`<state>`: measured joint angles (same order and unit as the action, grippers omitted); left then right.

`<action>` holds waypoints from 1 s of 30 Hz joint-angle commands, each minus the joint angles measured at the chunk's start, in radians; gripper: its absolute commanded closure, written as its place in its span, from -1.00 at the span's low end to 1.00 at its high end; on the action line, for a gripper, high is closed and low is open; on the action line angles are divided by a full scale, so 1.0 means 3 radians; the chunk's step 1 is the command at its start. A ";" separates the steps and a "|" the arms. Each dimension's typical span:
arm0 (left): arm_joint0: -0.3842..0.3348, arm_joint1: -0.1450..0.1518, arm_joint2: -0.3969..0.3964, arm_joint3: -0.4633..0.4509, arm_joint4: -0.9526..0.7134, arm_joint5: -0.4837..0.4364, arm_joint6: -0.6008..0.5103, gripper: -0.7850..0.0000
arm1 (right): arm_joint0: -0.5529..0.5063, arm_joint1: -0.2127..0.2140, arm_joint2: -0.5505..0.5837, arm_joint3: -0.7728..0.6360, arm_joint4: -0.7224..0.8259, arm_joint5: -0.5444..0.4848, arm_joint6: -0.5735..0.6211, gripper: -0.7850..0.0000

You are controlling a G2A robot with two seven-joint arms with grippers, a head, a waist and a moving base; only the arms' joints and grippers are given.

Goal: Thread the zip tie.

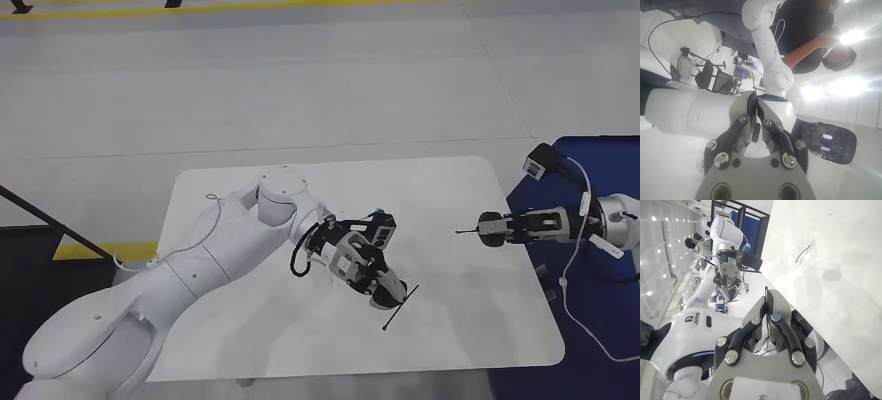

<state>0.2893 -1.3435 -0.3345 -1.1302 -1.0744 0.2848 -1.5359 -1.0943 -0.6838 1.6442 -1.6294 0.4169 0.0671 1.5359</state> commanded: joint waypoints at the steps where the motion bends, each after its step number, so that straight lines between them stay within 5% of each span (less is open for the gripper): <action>1: 0.0000 0.0000 0.0000 0.0000 0.0000 0.0000 0.0000 1.00 | 0.0000 0.0000 0.0000 0.0000 0.0000 0.0000 0.0000 1.00; 15: 0.0083 0.0017 0.0030 -0.0128 -0.0065 0.0008 0.0010 1.00 | -0.0125 0.0021 -0.0140 -0.0254 0.0068 -0.0015 0.0000 1.00; 21: -0.0163 0.0050 0.0524 -0.0236 -0.0475 0.0021 0.0022 1.00 | -0.0334 0.0213 -0.0307 -0.0682 0.0228 0.0068 0.0000 1.00; 30: -0.0200 0.0013 0.0548 -0.0235 -0.0496 0.0176 0.0176 1.00 | -0.0406 0.0564 -0.0449 -0.0819 0.0741 0.0023 0.0000 1.00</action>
<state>0.2297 -1.3398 -0.1701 -1.2004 -1.2235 0.3385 -1.4822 -1.2169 -0.5152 1.5081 -1.8771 0.6402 0.0747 1.5359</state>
